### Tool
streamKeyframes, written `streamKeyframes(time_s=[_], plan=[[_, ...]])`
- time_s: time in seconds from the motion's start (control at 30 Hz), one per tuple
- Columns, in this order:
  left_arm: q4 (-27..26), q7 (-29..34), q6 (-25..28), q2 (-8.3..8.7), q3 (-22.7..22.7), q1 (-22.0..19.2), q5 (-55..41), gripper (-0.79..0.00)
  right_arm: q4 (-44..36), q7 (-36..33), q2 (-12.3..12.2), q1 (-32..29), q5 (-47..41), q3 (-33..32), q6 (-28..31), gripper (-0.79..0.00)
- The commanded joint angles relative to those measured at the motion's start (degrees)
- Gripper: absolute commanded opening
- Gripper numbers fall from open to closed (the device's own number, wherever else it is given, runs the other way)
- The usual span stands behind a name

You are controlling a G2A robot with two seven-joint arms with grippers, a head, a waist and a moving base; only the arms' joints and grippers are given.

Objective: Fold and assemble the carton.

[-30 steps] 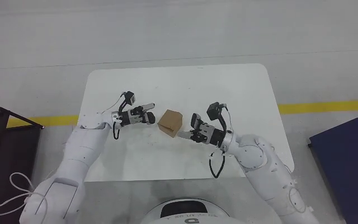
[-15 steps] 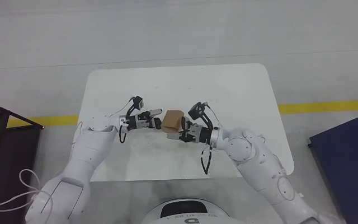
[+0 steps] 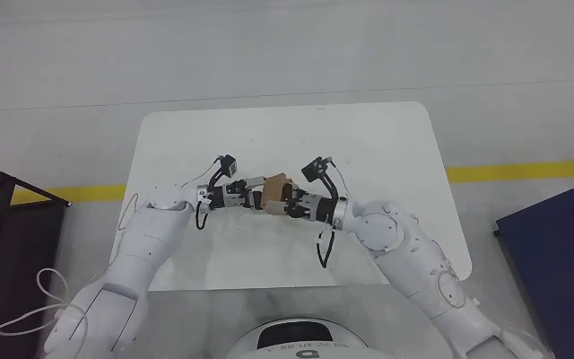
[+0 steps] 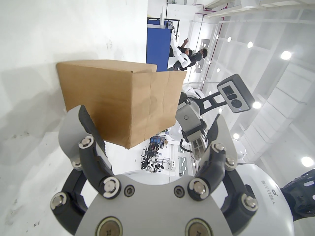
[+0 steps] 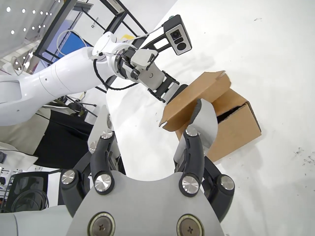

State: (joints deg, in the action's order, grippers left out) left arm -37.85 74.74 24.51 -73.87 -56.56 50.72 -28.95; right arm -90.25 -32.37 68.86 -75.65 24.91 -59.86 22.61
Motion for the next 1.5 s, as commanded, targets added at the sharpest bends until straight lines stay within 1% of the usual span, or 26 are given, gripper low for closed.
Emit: streamKeyframes(time_s=[0.0, 0.03, 0.13, 0.27, 0.37, 0.47, 0.53, 0.6, 0.7, 0.8, 0.93, 1.07, 1.13, 1.2, 1.33, 1.47], plan=[[-0.1, 0.1, 0.1, 0.00, 0.0, 0.0, -0.1, 0.000, 0.7, 0.3, 0.1, 0.5, -1.3, 0.1, -0.8, -0.425], [-0.1, 0.2, 0.1, 0.00, -0.1, 0.0, -0.1, 0.000, 1.1, 0.5, 0.2, 0.7, -2.1, 0.2, -1.5, -0.446], [-0.3, 0.3, 0.2, 0.04, -0.2, -0.1, -0.2, 0.000, 1.9, 0.9, 0.4, 1.4, -3.4, 0.5, -3.2, -0.471], [-0.5, 0.4, 0.2, 0.14, -0.4, -0.1, -0.3, 0.000, 3.0, 1.4, 0.7, 2.2, -3.5, 0.9, -6.5, -0.468], [-0.7, 0.6, 0.3, 0.26, -0.7, -0.1, -0.4, 0.000, 3.3, 1.7, 0.8, 2.5, -3.4, 1.0, -7.2, -0.459], [-0.8, 0.6, 0.3, 0.40, -1.0, -0.1, -0.3, 0.000, 2.7, 3.2, 0.6, 2.1, -1.6, 0.1, -8.3, -0.382], [-0.7, 0.6, 0.1, 0.48, -1.3, -0.1, -0.7, 0.000, 1.5, 4.4, 0.2, 1.1, -0.4, -1.6, -8.8, -0.305], [-0.6, 0.8, -0.1, 0.54, -1.5, 0.0, -1.1, 0.000, -0.5, 5.4, -0.3, -0.5, 1.5, -3.3, -9.2, -0.262], [-0.5, 1.0, -0.3, 0.60, -1.7, 0.0, -1.5, 0.000, -4.2, 6.6, -0.8, -2.6, 5.9, -4.9, -10.1, -0.243], [-0.5, 1.2, -0.5, 0.57, -1.8, 0.0, -1.7, 0.000, -7.1, 5.9, -1.1, -3.8, 11.1, -4.5, -11.4, -0.234], [-0.5, 1.3, -0.5, 0.48, -1.6, -0.1, -1.8, 0.000, -8.0, 4.3, -0.9, -3.5, 13.1, -2.7, -12.6, -0.246], [-0.4, 1.4, -0.4, 0.42, -1.6, -0.1, -2.1, 0.000, -7.5, 3.5, -0.7, -2.6, 13.8, -1.3, -13.2, -0.283], [-0.3, 1.5, -0.4, 0.38, -1.6, -0.2, -2.2, 0.000, -7.4, 3.2, -0.6, -2.2, 14.1, -0.8, -13.3, -0.289], [-0.4, 1.5, -0.4, 0.34, -1.5, -0.2, -2.1, 0.000, -7.4, 3.1, -0.5, -1.9, 14.5, -0.5, -13.6, -0.314], [-0.5, 1.6, -0.4, 0.28, -1.5, -0.3, -2.2, 0.000, -7.7, 2.8, -0.5, -1.5, 17.0, 0.3, -14.7, -0.339], [-0.5, 1.6, -0.4, 0.27, -1.5, -0.3, -2.2, 0.000, -8.2, 2.5, -0.3, -1.2, 19.2, 1.5, -15.3, -0.385]])
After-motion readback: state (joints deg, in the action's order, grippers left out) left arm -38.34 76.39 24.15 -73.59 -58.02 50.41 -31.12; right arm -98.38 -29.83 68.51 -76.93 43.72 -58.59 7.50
